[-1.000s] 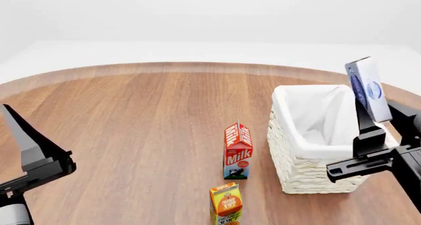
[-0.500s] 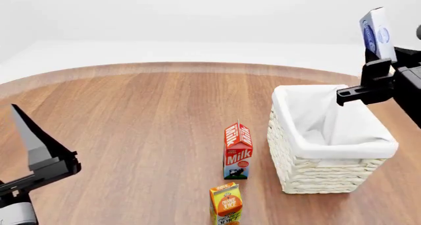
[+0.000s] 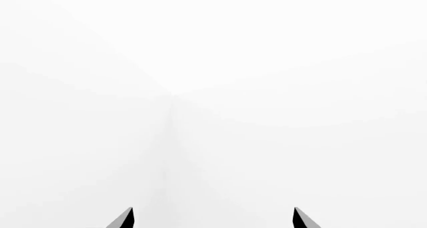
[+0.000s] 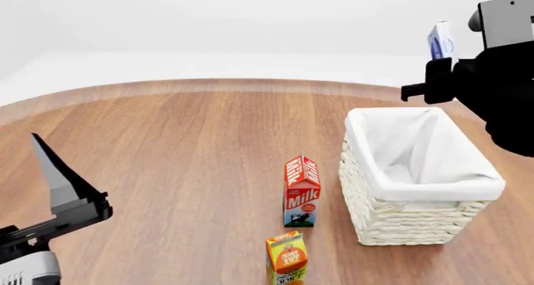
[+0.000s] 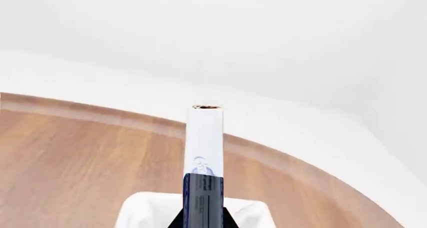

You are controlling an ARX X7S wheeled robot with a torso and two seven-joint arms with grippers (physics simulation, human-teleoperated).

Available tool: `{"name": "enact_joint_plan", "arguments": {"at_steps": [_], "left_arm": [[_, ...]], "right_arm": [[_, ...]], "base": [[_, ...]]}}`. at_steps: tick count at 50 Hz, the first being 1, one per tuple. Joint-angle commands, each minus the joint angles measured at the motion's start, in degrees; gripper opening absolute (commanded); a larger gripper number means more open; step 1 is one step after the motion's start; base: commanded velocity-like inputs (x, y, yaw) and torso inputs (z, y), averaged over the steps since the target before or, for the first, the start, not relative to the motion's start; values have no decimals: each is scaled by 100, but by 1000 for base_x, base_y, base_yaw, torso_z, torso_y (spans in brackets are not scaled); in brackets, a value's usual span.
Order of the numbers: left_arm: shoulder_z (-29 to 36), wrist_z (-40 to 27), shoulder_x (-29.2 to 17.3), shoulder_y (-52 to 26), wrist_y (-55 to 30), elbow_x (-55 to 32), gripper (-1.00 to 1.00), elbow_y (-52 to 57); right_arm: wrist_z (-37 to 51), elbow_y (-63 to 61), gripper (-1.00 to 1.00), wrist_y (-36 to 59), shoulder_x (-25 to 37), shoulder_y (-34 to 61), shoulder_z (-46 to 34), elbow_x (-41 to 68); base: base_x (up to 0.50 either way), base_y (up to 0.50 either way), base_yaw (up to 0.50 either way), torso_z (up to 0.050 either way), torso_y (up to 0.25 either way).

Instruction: Pick up the cream cheese box and the butter, and put them in the basket.

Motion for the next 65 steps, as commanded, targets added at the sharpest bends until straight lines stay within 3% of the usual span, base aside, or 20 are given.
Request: {"name": "enact_joint_plan", "arguments": {"at_steps": [1, 19, 65], "left_arm": [[-95, 145, 100, -53, -28, 82, 100, -40], [-72, 138, 70, -34, -105, 80, 100, 31], [31, 111, 19, -42, -76, 104, 100, -26]], "right_arm": [[-643, 1374, -100, -446, -637, -24, -194, -806], [-843, 2051, -100, -750, -834, -411, -353, -1001], [-1222, 2237, -100, -823, -687, -812, -579, -1091]], "base": [[0, 0, 0, 0, 0], [0, 0, 0, 0, 1], [0, 0, 0, 0, 1]]}}
